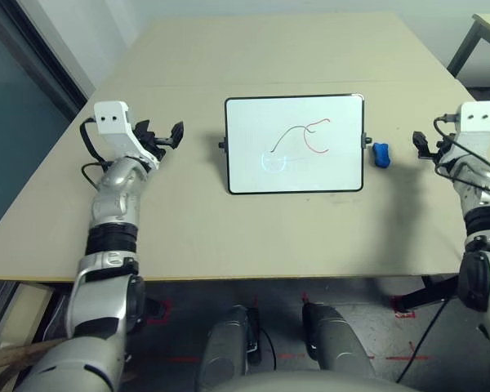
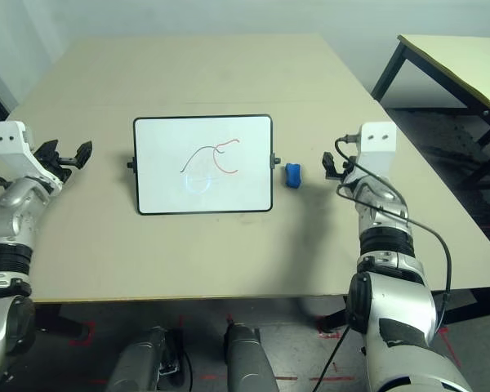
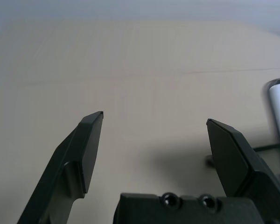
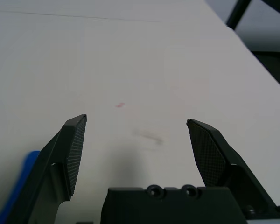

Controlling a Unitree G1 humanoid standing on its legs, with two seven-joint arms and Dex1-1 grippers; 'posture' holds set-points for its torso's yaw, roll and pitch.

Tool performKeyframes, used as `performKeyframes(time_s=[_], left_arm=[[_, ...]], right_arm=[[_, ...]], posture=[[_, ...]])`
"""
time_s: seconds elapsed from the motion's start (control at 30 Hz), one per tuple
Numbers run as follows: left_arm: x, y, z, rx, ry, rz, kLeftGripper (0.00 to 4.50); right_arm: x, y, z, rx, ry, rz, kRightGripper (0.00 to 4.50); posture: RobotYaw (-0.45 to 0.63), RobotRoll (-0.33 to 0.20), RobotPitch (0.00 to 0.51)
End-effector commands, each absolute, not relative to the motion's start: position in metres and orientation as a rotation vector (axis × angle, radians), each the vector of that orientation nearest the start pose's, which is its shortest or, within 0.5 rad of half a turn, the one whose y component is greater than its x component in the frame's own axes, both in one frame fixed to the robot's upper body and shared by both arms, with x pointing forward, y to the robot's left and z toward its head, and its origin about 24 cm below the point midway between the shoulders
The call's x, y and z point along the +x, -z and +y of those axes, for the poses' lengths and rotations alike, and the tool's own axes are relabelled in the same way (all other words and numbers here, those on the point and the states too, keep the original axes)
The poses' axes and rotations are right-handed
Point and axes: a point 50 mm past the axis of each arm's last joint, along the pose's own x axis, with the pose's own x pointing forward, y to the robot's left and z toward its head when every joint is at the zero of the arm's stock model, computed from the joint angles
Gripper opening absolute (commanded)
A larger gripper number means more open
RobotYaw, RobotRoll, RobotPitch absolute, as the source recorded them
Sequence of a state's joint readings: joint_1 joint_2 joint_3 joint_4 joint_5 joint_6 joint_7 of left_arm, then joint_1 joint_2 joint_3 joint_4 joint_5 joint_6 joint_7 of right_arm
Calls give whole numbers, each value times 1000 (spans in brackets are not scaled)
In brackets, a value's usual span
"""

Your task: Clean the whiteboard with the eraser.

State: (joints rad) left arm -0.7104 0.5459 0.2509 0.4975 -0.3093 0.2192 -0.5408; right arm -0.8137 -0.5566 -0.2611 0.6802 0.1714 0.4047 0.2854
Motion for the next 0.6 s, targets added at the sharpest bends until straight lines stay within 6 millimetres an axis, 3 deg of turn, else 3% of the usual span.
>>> performKeyframes(time_s=[0.03,0.27,0.6], left_arm=[[355,-206,261,88,374,-124,4500],[357,-232,239,128,539,-134,4500],[350,-205,189,118,733,-48,4500]], right_arm=[[366,-160,-277,-23,-1,246,4476],[361,-153,-256,-71,-74,360,4476],[368,-136,-250,-106,-82,440,4476]], posture=[[-143,0,111],[-144,0,125],[-131,0,131]])
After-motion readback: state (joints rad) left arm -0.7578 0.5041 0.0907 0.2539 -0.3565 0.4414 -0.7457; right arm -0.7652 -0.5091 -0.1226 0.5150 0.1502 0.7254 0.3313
